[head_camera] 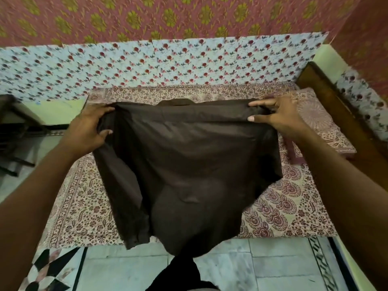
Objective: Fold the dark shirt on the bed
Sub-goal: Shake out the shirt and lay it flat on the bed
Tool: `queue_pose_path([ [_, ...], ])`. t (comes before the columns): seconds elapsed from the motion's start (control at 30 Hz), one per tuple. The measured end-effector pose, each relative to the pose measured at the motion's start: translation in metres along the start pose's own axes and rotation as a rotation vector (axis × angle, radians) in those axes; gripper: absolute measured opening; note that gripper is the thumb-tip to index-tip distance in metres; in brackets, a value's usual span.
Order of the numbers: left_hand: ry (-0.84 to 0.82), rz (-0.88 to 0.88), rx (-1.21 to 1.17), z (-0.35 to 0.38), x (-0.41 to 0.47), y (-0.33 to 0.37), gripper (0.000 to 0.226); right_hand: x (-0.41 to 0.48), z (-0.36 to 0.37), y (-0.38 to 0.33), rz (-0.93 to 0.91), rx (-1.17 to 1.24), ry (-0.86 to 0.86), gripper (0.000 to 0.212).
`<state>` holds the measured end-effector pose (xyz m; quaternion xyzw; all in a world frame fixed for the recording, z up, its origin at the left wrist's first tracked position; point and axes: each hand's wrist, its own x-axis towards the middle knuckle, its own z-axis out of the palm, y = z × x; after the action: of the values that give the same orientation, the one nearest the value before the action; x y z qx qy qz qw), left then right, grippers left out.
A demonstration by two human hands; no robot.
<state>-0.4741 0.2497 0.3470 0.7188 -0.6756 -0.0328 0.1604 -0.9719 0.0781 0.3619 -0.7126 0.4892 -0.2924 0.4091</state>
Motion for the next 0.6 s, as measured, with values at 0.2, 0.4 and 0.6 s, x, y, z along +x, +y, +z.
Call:
queue_pose_path([
  [0.2,-0.215,0.013,0.034,0.071,0.081,-0.051,0.094,0.086,0.043,0.057,0.053,-0.193,-0.002,0.057],
  [0.4,-0.306,-0.026,0.121,0.142,0.142,-0.096,0.095,0.163,0.084,0.109,0.122,-0.246,-0.052,0.06],
  [0.6,-0.299,-0.132,0.119,0.199,0.191,-0.105,0.09,0.237,0.124,0.158,0.196,-0.17,-0.034,0.071],
])
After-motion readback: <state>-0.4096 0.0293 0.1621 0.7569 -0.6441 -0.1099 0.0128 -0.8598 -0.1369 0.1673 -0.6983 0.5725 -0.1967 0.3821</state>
